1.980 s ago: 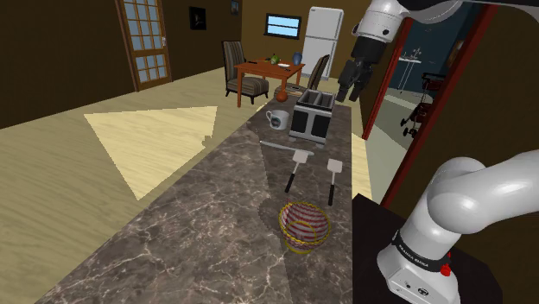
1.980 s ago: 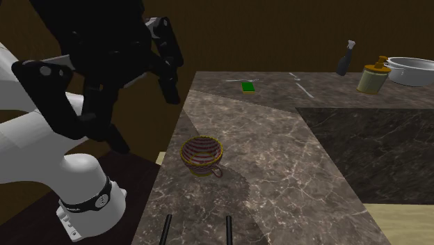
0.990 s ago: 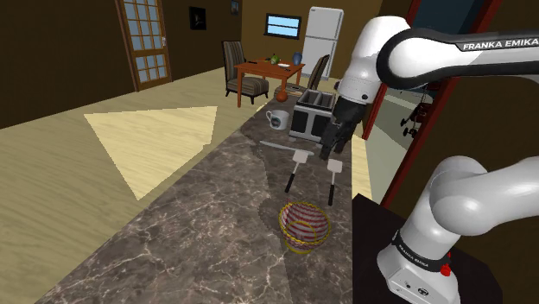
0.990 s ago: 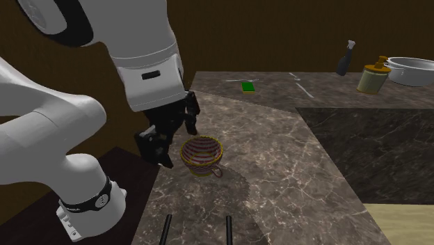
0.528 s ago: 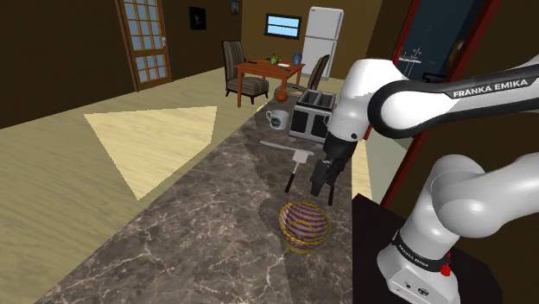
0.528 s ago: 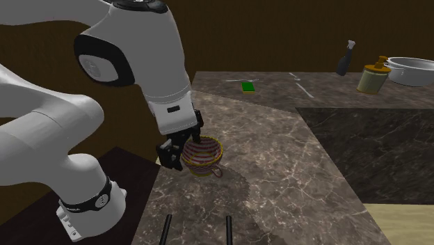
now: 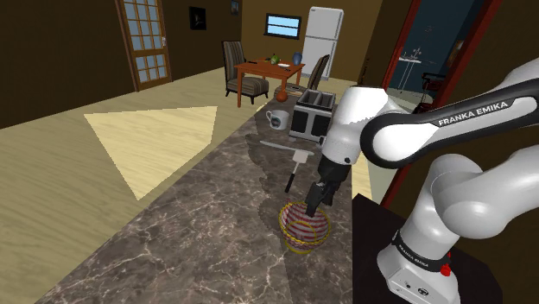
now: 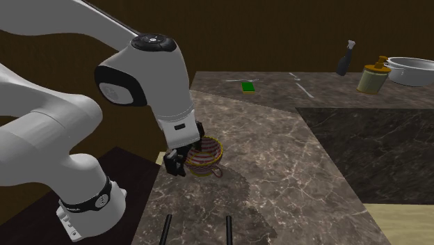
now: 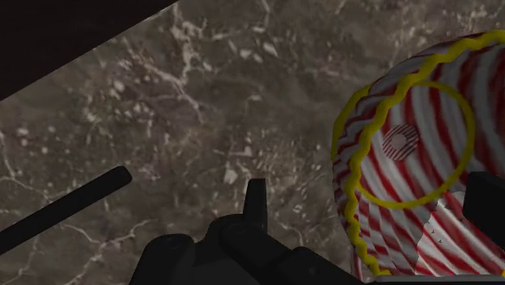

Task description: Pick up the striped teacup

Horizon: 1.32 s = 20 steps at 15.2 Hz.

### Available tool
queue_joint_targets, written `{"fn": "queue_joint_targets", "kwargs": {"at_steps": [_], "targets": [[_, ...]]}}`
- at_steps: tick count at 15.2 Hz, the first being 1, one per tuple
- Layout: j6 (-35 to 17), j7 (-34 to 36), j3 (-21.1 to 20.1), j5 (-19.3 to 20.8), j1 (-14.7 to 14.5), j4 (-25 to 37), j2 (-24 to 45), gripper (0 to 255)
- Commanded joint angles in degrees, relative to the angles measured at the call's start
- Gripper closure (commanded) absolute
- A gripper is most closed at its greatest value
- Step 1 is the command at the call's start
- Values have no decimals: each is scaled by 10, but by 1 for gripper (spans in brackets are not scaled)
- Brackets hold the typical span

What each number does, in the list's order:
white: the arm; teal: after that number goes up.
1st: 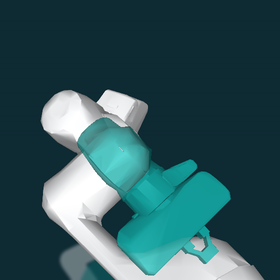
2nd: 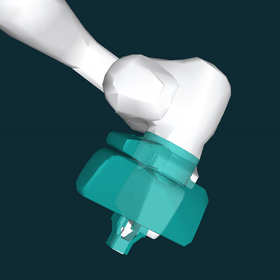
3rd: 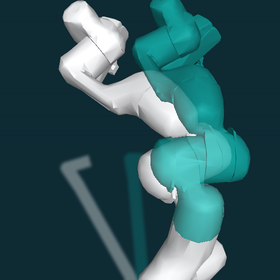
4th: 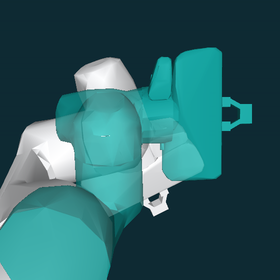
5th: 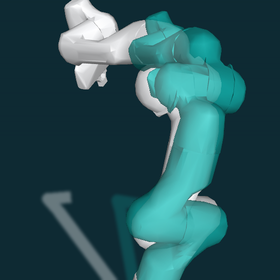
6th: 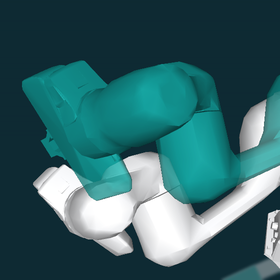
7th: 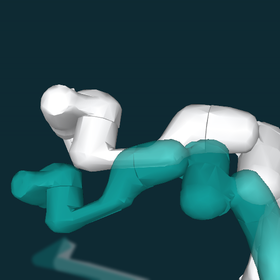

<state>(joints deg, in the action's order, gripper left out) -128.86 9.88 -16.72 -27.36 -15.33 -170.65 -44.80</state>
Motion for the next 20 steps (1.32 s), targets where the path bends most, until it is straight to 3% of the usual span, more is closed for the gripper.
{"fn": "queue_joint_targets", "kwargs": {"at_steps": [1,4,5,14,20], "targets": [[-24,-4,-4,-8,-4,-8,16,0],[-43,-8,-7,-15,-7,-14,29,0],[-43,-9,-7,-15,-6,-14,30,255],[-43,-8,-7,-15,-7,-14,29,255],[26,7,3,8,3,12,-16,255]]}}
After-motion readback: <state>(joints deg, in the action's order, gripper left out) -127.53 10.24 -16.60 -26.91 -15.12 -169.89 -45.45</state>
